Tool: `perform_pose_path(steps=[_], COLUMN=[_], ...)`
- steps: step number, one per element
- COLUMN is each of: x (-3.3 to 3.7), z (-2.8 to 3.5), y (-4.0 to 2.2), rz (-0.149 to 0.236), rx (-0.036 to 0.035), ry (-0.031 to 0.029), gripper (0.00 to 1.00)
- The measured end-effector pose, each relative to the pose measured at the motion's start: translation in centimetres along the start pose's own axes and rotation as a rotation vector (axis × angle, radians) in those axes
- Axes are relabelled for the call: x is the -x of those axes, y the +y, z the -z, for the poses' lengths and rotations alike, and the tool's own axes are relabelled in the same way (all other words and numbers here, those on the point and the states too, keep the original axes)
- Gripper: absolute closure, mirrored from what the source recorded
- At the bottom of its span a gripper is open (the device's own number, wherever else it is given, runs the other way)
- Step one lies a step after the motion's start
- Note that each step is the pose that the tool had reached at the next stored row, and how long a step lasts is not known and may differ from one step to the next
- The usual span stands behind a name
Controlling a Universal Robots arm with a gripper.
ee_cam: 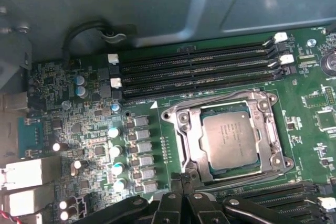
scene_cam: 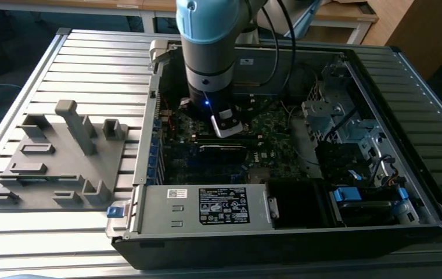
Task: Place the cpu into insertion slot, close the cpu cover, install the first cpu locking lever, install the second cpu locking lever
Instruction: 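Install the second cpu locking lever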
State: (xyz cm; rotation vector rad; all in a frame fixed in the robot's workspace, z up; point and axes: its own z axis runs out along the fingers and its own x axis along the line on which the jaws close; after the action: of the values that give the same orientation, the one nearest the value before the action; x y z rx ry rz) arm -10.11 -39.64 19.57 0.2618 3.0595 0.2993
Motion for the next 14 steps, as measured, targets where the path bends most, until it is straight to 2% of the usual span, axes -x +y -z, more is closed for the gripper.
perform_pose_path(steps=[14], x=[-0.40], z=[-0.30], y=[-0.22], rz=[-0.001], rx=[0.0152], ry=[0.0024], gripper=[0.89])
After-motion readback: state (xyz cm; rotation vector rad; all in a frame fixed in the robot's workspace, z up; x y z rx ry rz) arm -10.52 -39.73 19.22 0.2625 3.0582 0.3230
